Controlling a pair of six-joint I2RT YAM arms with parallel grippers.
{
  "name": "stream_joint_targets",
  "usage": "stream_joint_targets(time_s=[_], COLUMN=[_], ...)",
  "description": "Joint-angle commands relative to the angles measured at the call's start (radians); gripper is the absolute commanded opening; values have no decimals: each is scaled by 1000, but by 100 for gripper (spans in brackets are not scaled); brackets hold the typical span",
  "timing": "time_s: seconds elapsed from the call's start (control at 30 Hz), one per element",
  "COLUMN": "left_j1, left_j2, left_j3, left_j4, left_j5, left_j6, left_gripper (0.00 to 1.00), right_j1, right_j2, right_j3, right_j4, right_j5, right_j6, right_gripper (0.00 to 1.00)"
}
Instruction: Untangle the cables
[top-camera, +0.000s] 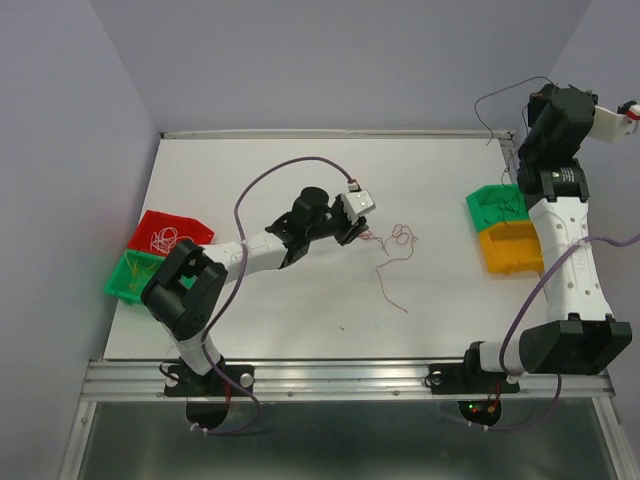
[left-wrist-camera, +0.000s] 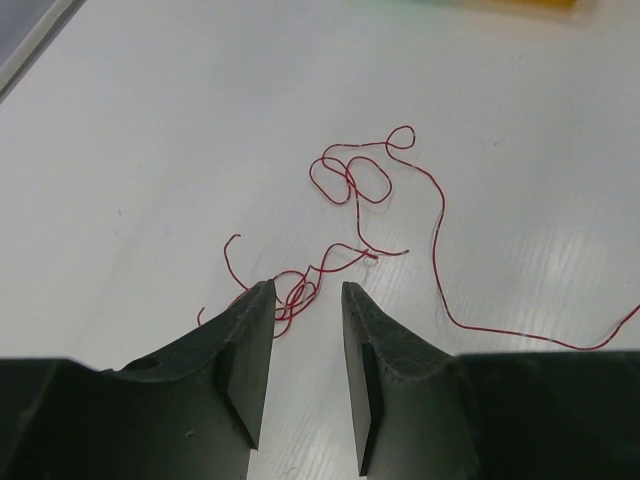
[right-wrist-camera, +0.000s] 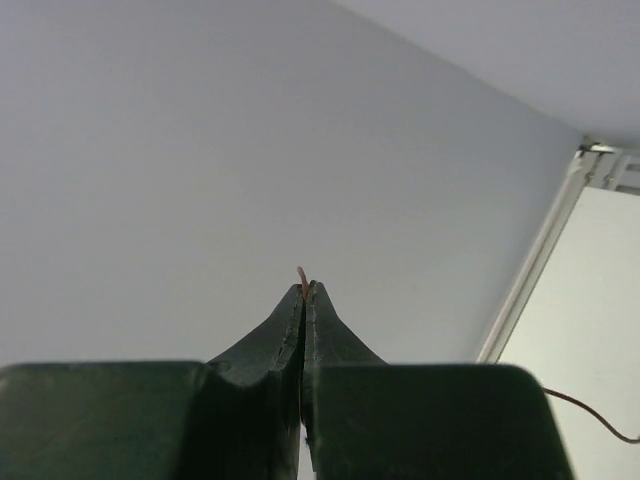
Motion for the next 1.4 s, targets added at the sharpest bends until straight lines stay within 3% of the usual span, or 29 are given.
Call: stream_joint_targets(time_s=[0.0, 0.13, 0.3, 0.83, 1.07, 1.37], left_j1=[-2, -2, -2, -2, -2, -2], left_j2=[-53, -50, -53, -64, -81, -85], left_j3=[-5, -5, -8, -13, -19, -21], left_j4=[57, 59, 59, 63, 63, 63], left_j5=[14, 20, 20, 20, 18, 15], left_j6=[-12, -16, -16, -16, -19, -22], left_gripper=[44, 44, 45, 45, 45, 45], right_j1=[-33, -111, -253, -263, -263, -260], right_j2=[-47, -43, -15, -4, 6, 244], right_j3=[-66, -155, -273, -517, -517, -424], right_j4=[39, 37, 39, 13, -134, -202], right_j5=[136, 95, -72, -47, 91, 84], right_j6=[-11, 24, 150, 121, 153, 201], right_gripper=[1, 0, 0, 1, 1, 1])
